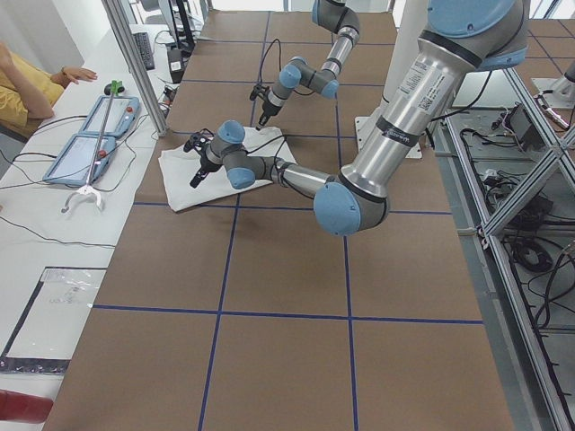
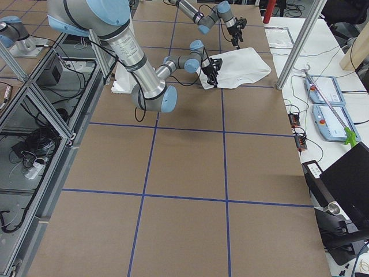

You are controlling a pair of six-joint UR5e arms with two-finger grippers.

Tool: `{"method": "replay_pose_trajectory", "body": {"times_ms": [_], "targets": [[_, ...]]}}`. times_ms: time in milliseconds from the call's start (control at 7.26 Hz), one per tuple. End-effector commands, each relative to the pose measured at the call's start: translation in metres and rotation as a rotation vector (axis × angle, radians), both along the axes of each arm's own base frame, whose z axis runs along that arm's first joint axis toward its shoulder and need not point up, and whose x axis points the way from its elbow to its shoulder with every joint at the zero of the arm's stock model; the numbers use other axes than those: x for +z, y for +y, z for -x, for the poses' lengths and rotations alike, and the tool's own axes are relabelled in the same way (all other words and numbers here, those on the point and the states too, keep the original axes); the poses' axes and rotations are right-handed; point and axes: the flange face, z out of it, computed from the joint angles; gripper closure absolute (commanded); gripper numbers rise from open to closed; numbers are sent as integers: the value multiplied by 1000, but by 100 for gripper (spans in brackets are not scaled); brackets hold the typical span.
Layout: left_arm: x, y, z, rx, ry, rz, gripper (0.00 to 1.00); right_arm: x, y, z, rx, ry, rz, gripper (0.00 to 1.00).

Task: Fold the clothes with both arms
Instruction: 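Rotate the folded shirt square with the right gripper, pulling toward the robot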

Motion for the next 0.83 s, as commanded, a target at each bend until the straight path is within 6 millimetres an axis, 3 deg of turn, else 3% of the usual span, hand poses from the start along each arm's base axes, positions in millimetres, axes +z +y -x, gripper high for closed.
{"method": "replay_pose_trajectory", "body": {"times_ms": [0, 275, 551, 688], "targets": [[0, 1, 1, -3, 5, 3, 0, -1, 1, -3, -4, 6, 10, 100], [1, 5, -4, 2, 10, 5, 0, 3, 2, -14, -1, -2, 5, 100], [0, 6, -7, 6, 11, 3, 0, 57, 34, -85, -22, -13, 10, 100], [0, 8, -9, 9, 12, 5, 0, 63, 58, -118, -24, -12, 4, 100]]}}
